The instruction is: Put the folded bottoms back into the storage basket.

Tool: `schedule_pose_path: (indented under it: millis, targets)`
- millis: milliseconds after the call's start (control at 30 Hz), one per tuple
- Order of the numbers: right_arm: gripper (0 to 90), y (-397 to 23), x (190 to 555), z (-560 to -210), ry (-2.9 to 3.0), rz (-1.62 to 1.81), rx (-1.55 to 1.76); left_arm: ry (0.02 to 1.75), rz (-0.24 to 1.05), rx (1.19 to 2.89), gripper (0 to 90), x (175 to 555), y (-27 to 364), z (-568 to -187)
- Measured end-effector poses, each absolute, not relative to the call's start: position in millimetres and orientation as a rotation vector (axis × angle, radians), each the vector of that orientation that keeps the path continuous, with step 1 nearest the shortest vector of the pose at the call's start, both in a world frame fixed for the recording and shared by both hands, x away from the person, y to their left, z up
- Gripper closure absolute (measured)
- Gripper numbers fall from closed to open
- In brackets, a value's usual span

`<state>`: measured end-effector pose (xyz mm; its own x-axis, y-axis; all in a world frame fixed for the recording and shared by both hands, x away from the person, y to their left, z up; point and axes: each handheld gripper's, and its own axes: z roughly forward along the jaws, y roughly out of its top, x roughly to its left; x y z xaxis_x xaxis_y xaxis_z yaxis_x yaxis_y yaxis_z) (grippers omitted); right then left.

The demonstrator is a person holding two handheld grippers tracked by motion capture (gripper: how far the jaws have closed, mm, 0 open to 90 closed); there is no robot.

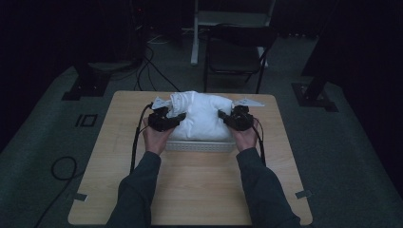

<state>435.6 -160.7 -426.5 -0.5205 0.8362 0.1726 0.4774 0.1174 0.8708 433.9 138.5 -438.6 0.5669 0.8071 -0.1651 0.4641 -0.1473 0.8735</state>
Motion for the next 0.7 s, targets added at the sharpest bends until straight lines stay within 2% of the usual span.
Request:
schedule_pose_path:
  millis: [700]
  targets:
    - [71.6, -151.7, 446.6, -436.0, 2.051, 1.342, 1.297, 1.097, 0.407, 1.787, 54.8, 446.7, 143.2, -450.2]
